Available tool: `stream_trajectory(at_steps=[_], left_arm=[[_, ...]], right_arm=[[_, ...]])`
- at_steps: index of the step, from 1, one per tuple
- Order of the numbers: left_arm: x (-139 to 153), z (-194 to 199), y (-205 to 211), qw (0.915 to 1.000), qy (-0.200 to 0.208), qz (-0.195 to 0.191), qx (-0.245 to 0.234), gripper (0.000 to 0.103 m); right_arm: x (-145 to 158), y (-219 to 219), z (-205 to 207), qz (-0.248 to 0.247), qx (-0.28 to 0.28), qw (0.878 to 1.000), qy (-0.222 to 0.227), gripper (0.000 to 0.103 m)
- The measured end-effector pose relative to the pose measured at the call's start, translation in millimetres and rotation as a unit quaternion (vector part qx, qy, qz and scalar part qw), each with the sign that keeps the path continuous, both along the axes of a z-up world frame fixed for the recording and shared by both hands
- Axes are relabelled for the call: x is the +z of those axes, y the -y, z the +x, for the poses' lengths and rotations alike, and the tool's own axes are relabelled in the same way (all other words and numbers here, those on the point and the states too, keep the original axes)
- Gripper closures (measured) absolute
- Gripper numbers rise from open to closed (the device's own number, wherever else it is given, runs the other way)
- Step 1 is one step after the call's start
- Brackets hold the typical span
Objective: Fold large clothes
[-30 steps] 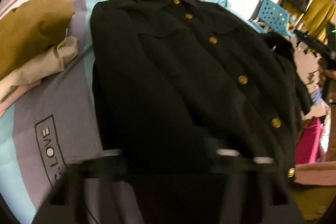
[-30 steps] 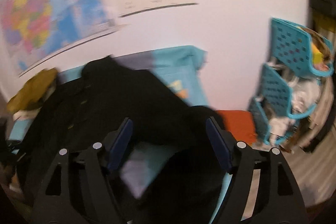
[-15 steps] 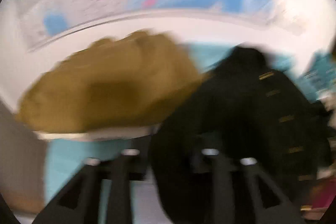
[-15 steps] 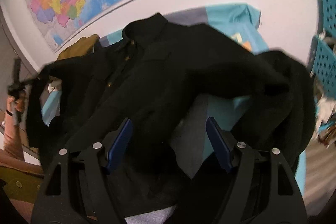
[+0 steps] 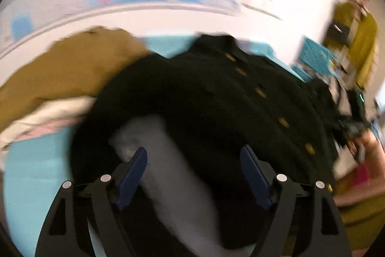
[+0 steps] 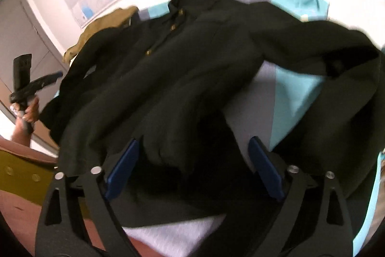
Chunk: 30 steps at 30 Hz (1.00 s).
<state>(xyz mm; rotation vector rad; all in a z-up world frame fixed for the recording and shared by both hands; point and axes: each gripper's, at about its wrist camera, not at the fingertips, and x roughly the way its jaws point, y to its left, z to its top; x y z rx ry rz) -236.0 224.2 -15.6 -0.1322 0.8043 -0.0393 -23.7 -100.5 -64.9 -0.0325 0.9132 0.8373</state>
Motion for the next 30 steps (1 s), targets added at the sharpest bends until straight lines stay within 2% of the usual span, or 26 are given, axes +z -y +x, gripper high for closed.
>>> stream_trajectory(at_steps=[1,3,6,8,10,11,13,14,16,17,19,21,23,26,30], left_arm=[[-9.3,2.0,11.0,0.9998,-0.014,0.002,-0.016,0.026],[-26.2,7.6,23.1,0.9987,-0.043,-0.002,-0.028,0.026],[-41.1,9.7,26.2,0.9976,-0.064,-0.013,-0.023,0.027],[-39.7,8.1,21.6,0.9975,-0.065,-0.018,-0.018,0.027],[-36.0,9.5,20.2,0.9976,-0.067,-0.016,-0.011,0.027],[-33.7,12.8,19.6,0.9978,-0.065,-0.014,-0.008,0.027],[-30.6,19.3,21.9,0.9980,-0.062,-0.010,-0.011,0.027],[-26.6,23.4,22.9,0.9982,-0.058,-0.003,-0.012,0.027],[-16.2,28.6,27.5,0.9987,-0.046,0.015,-0.018,0.026],[-9.5,32.2,28.0,0.9987,-0.040,0.026,-0.018,0.026],[3.9,45.6,31.8,0.9985,-0.030,0.041,-0.019,0.025],[15.2,64.6,33.4,0.9980,-0.016,0.058,-0.019,0.022],[19.7,87.7,37.4,0.9968,-0.009,0.077,-0.018,0.021],[19.1,134.8,38.2,0.9944,-0.008,0.106,-0.002,0.021],[4.0,203.3,31.0,0.9939,-0.040,0.101,0.017,0.024]], right_arm=[[0.8,-1.1,-0.6,0.004,0.007,1.000,-0.005,0.063],[6.5,4.9,-3.6,0.030,0.014,0.999,-0.026,0.087],[39.3,34.3,-18.7,0.068,0.005,0.997,-0.021,0.089],[63.0,58.8,-30.2,0.063,-0.020,0.998,0.000,0.089],[67.9,74.4,-33.4,0.051,-0.041,0.998,-0.007,0.089],[58.3,74.7,-29.5,0.019,-0.059,0.998,-0.025,0.088],[31.4,63.9,-21.3,-0.052,-0.068,0.994,-0.065,0.069],[26.1,60.4,-17.8,-0.071,-0.075,0.993,-0.065,0.062],[32.4,59.7,-14.5,-0.069,-0.075,0.993,-0.055,0.050],[49.6,62.8,-13.5,-0.049,-0.073,0.996,-0.033,0.047],[78.8,66.1,-13.8,-0.038,-0.080,0.996,0.018,0.034],[105.8,58.6,-4.0,-0.031,-0.077,0.994,0.070,0.031],[116.0,42.7,14.1,-0.029,-0.073,0.993,0.091,0.031],[109.8,8.9,59.4,-0.061,-0.069,0.989,0.113,0.031],[80.5,-31.1,147.7,-0.091,-0.077,0.988,0.096,0.031]])
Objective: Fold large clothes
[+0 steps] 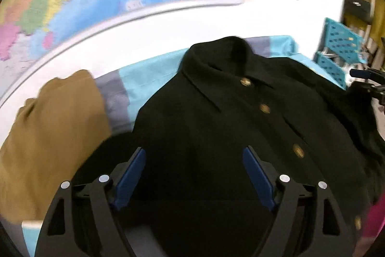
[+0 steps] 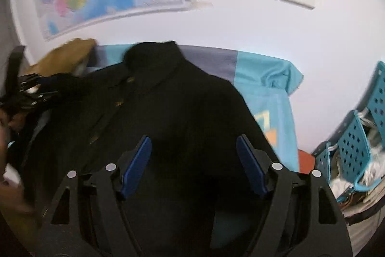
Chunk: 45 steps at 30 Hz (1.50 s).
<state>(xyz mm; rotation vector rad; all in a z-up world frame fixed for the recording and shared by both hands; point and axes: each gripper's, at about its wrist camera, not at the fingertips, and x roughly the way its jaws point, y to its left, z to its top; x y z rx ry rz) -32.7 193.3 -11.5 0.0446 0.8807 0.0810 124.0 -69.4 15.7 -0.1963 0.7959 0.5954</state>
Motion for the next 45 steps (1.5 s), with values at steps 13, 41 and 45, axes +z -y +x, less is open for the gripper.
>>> stream_trajectory(at_steps=[13,41,45], left_arm=[[-55.5,110.4,-6.9,0.9971,-0.058,0.018,0.045,0.065],[-37.0,157.0,-8.9,0.9972,-0.048,-0.048,0.031,0.048],[-25.7,164.3,-7.5,0.9985,-0.019,-0.036,0.037,0.073]], right_arm=[[-67.7,-66.0,111.1,-0.091,0.008,0.995,-0.034,0.099],[-67.1,-120.7,132.0,-0.075,0.083,0.993,-0.033,0.050],[-68.5,-138.8,138.0,-0.085,0.094,0.992,-0.022,0.101]])
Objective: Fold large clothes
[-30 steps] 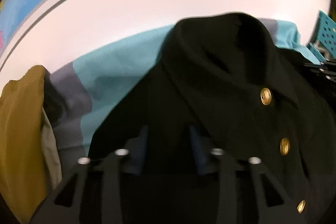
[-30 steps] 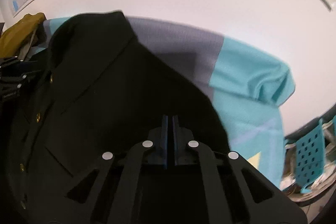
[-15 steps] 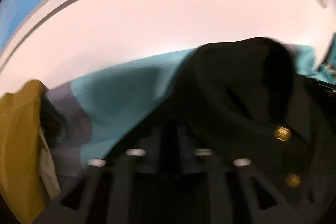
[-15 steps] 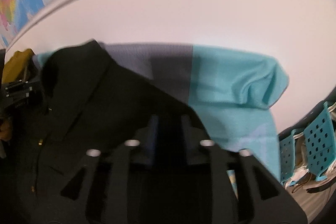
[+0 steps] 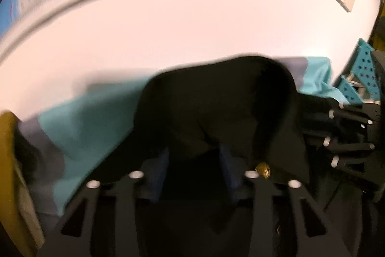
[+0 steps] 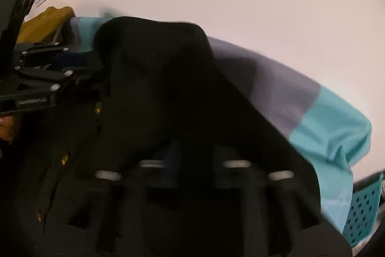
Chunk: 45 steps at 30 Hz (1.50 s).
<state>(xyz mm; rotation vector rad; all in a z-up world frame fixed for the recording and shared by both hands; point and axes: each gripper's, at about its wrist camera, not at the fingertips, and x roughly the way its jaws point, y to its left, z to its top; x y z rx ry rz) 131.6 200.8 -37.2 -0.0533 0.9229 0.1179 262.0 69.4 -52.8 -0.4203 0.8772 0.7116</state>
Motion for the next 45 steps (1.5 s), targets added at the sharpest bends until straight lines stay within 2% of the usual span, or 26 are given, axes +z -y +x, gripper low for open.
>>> stream_trajectory(at_steps=[2,6,7,8,9,10,11,12,13,15,16,18,20,21,24,28,29,31,32,33,34,37,41,45], left_arm=[[4.9,9.7,9.4,0.9995,0.000,0.030,0.014,0.100],[4.6,24.4,8.4,0.9993,-0.001,0.025,0.026,0.100],[4.9,21.1,7.5,0.9993,0.002,0.021,0.029,0.098],[7.0,16.9,5.9,0.9993,0.008,0.017,0.033,0.097],[9.5,12.2,5.0,0.9992,0.011,0.013,0.035,0.086],[16.2,-2.2,3.0,0.9989,0.018,0.015,0.041,0.069],[22.7,-13.1,3.3,0.9982,0.034,0.023,0.044,0.059],[29.9,-26.5,4.0,0.9975,0.052,0.029,0.040,0.045],[34.5,-34.0,9.3,0.9971,0.061,0.028,0.034,0.045],[43.5,-59.1,10.1,0.9973,0.069,0.020,0.012,0.042],[46.8,-72.3,14.1,0.9975,0.069,0.016,-0.006,0.040],[49.0,-94.7,26.0,0.9964,0.076,0.013,-0.035,0.037],[45.6,-115.6,43.9,0.9944,0.071,0.014,-0.077,0.033],[40.1,-122.4,58.8,0.9927,0.066,0.017,-0.099,0.033],[29.8,-142.2,93.8,0.9861,0.055,0.021,-0.156,0.032],[6.1,-151.2,136.4,0.9795,0.045,0.032,-0.194,0.030],[1.2,-154.0,141.4,0.9788,0.043,0.030,-0.198,0.029],[-1.2,-159.4,144.8,0.9779,0.034,0.019,-0.205,0.029],[-2.1,-157.4,148.0,0.9780,0.033,0.017,-0.205,0.029],[-4.2,-159.2,150.9,0.9782,0.032,0.013,-0.205,0.029],[-4.4,-159.8,153.4,0.9782,0.031,0.007,-0.205,0.029],[0.4,-162.5,153.1,0.9784,0.032,-0.010,-0.204,0.029],[4.5,-169.1,155.3,0.9769,0.038,-0.012,-0.210,0.029],[5.2,-171.6,158.3,0.9754,0.037,-0.017,-0.217,0.028]], right_arm=[[7.0,-2.3,5.5,0.013,-0.007,1.000,0.015,0.101],[14.8,1.4,14.4,0.050,-0.037,0.998,0.022,0.102],[9.7,0.1,14.1,0.041,-0.041,0.998,0.019,0.101],[-1.8,-1.3,13.7,0.011,-0.050,0.999,0.003,0.099],[-5.5,0.9,15.1,0.002,-0.050,0.999,-0.017,0.098],[3.3,12.3,13.2,0.025,-0.056,0.998,-0.021,0.082],[17.8,28.4,9.3,0.046,-0.069,0.996,-0.018,0.072],[28.5,40.6,4.9,0.062,-0.073,0.995,-0.014,0.055],[47.9,63.8,-6.4,0.091,-0.073,0.993,-0.010,0.046],[74.1,105.2,-30.7,0.109,-0.073,0.991,0.010,0.042],[86.0,130.9,-45.1,0.115,-0.076,0.990,0.023,0.032],[95.8,170.9,-69.6,0.123,-0.091,0.988,0.029,0.019],[94.1,214.8,-95.2,0.121,-0.120,0.985,0.020,0.018],[89.1,222.8,-110.0,0.119,-0.130,0.984,0.008,0.015],[62.2,260.2,-148.5,0.105,-0.182,0.977,-0.026,0.012],[11.4,288.5,-193.2,0.129,-0.227,0.961,-0.096,0.013],[5.5,294.5,-199.3,0.137,-0.233,0.958,-0.096,0.016],[-1.8,303.7,-205.6,0.156,-0.239,0.953,-0.097,0.048],[-0.7,304.0,-209.1,0.172,-0.237,0.952,-0.087,0.054],[0.0,306.1,-211.5,0.185,-0.227,0.952,-0.089,0.069],[2.3,309.0,-214.6,0.201,-0.212,0.952,-0.091,0.096],[18.9,314.0,-215.2,0.204,-0.211,0.954,-0.070,0.099],[81.9,334.7,-219.0,0.242,-0.217,0.946,0.010,0.099],[121.9,344.4,-215.5,0.264,-0.211,0.940,0.051,0.099]])
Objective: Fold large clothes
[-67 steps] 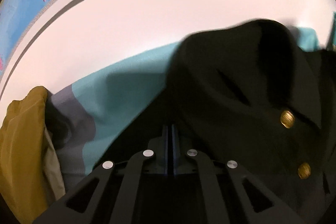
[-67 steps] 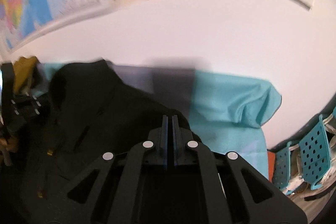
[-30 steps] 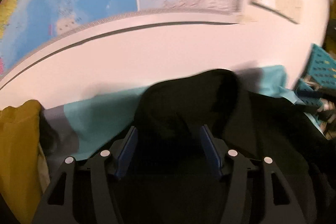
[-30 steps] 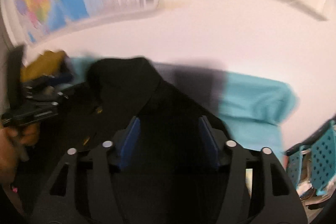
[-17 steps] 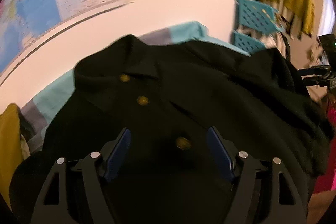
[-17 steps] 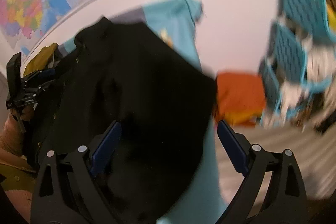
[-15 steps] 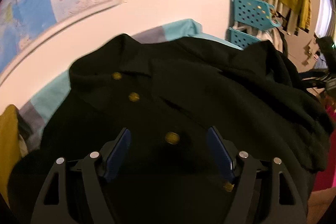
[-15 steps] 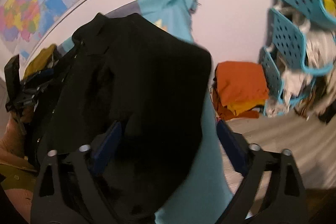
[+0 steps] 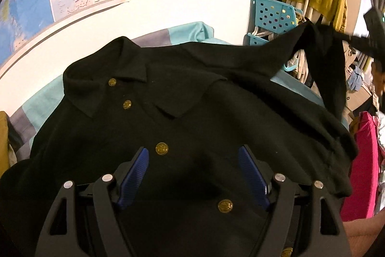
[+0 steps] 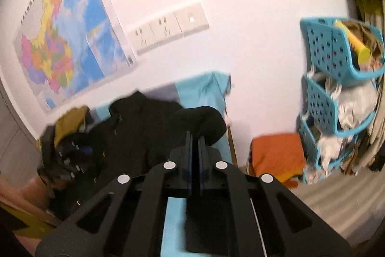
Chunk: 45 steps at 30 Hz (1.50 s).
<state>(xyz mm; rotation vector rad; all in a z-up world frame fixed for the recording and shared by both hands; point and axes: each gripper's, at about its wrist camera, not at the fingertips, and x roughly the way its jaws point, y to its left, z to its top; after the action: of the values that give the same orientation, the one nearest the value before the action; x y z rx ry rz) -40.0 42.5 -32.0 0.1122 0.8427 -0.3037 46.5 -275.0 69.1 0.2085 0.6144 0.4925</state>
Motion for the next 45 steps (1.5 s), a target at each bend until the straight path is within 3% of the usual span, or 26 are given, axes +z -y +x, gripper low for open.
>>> stream_trajectory(at_steps=[7,12,16,20,21,23,24,25,28,31,34,36,38,39,40,42,45], left_arm=[[-8.7,-1.2,10.5,0.9998,-0.014,0.003,-0.010,0.028],[-1.8,-3.6,1.9,0.9996,-0.012,-0.026,-0.005,0.028],[5.1,-12.5,-10.8,0.9985,-0.002,-0.054,-0.003,0.028],[7.0,-24.6,-22.5,0.9977,0.004,-0.067,-0.003,0.028],[7.7,-27.4,-24.4,0.9976,0.005,-0.068,-0.002,0.027],[6.7,-32.5,-30.3,0.9978,0.005,-0.067,0.002,0.026],[6.2,-34.0,-33.0,0.9978,0.004,-0.066,0.006,0.026],[5.7,-35.4,-35.9,0.9977,0.003,-0.067,0.008,0.026],[3.3,-41.0,-44.5,0.9975,0.001,-0.070,0.014,0.026],[2.0,-41.0,-53.4,0.9968,0.000,-0.077,0.017,0.026],[0.7,-36.2,-59.3,0.9960,-0.004,-0.087,0.022,0.026],[-1.1,-34.0,-59.6,0.9957,-0.008,-0.089,0.023,0.026],[-2.1,-33.1,-58.4,0.9955,-0.011,-0.092,0.021,0.026],[-1.5,-33.5,-57.3,0.9956,-0.011,-0.091,0.022,0.026],[-0.8,-35.0,-57.6,0.9956,-0.009,-0.091,0.021,0.026],[3.7,-41.2,-59.1,0.9956,0.000,-0.092,0.019,0.026],[10.6,-49.4,-65.8,0.9955,0.014,-0.092,0.018,0.026]], right_arm=[[5.3,-21.9,17.4,-0.013,0.035,0.999,-0.003,0.099],[51.6,-72.2,21.6,-0.052,0.102,0.993,0.024,0.099],[76.0,-150.6,22.9,-0.096,0.200,0.975,0.033,0.099],[54.9,-241.7,35.6,-0.126,0.283,0.951,0.001,0.097],[42.5,-261.8,41.1,-0.131,0.294,0.947,-0.014,0.094],[19.4,-287.7,51.4,-0.138,0.299,0.943,-0.047,0.063],[12.3,-291.6,55.5,-0.135,0.290,0.946,-0.054,0.043],[6.3,-288.7,58.8,-0.113,0.279,0.952,-0.059,0.034],[-5.5,-264.5,52.0,-0.073,0.274,0.957,-0.061,0.030],[-26.8,-244.5,32.7,-0.121,0.247,0.960,-0.050,0.024],[-60.6,-217.6,18.9,-0.142,0.217,0.963,-0.080,0.013],[-85.9,-207.8,13.8,-0.138,0.218,0.959,-0.117,0.014],[-100.1,-204.6,10.9,-0.143,0.215,0.957,-0.129,0.045],[-99.4,-201.7,9.3,-0.137,0.217,0.958,-0.131,0.076],[-94.9,-199.2,7.1,-0.128,0.217,0.959,-0.129,0.095],[-62.4,-187.7,0.2,-0.081,0.221,0.968,-0.088,0.096],[4.3,-184.1,-17.2,-0.040,0.235,0.971,-0.008,0.097]])
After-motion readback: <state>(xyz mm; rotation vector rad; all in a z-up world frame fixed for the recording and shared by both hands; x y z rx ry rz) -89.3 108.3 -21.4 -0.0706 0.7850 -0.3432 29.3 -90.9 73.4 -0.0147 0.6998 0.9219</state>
